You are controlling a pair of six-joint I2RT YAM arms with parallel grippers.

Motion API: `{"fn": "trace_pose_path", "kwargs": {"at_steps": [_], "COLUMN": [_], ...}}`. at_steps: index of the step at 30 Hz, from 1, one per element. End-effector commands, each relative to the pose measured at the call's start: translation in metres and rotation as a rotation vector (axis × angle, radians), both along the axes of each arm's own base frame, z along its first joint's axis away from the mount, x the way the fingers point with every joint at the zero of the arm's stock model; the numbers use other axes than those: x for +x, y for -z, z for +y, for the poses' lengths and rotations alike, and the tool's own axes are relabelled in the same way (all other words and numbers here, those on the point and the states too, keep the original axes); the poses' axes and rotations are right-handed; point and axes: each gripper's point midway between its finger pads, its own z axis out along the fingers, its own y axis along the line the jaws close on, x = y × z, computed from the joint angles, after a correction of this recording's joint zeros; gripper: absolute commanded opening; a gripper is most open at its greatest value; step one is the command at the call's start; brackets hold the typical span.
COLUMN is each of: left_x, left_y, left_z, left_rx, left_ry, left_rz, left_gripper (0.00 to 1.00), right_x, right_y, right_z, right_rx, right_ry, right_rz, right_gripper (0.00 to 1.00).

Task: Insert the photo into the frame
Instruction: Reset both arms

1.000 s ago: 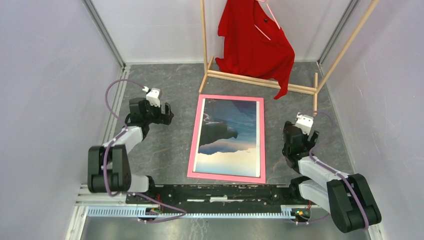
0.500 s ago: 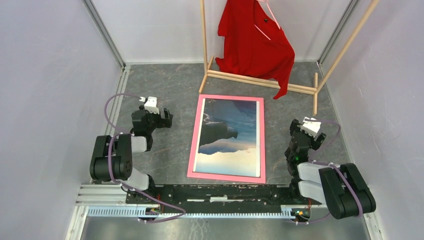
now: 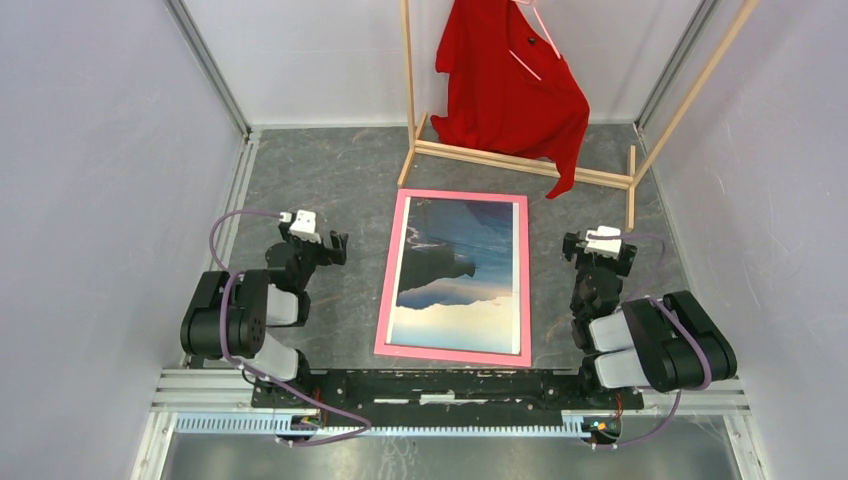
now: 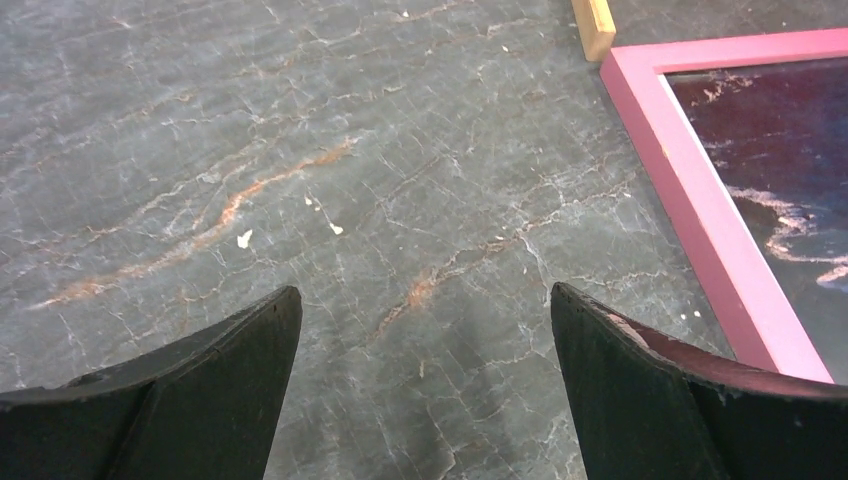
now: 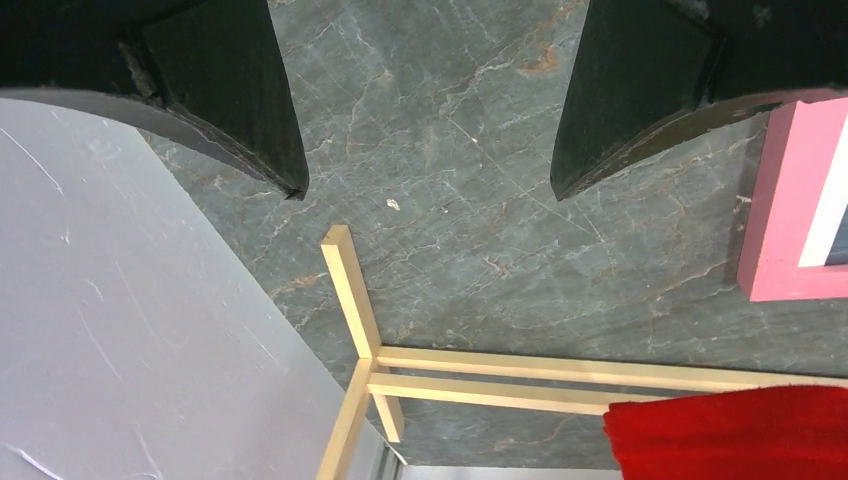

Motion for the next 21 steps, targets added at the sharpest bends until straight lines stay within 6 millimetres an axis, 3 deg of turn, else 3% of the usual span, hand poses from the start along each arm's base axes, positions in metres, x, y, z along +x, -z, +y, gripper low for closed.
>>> {"fn": "trace_pose_path", "kwargs": {"at_steps": [1,21], "left_x": [0.0133,0.0127], "left_y": [-0.0268,-0.0272], "left_z": [0.0072,0.0079], "left_rx": [-0.004,-0.004], "left_ry": [-0.038,-0.043], "left_rz": [-0.104,-0.106], "left_gripper": [1.0,1.0], "right_x": [-0.022,-0.0234], "right_y": [0.029,0.0287], "right_z": [0.0018,0.0011], "right_rx": [-0.045,-0.046], "right_ry": [-0.063,-0.062], "right_rz": [0.1,0.097], "right_gripper": [0.98,0.98]}}
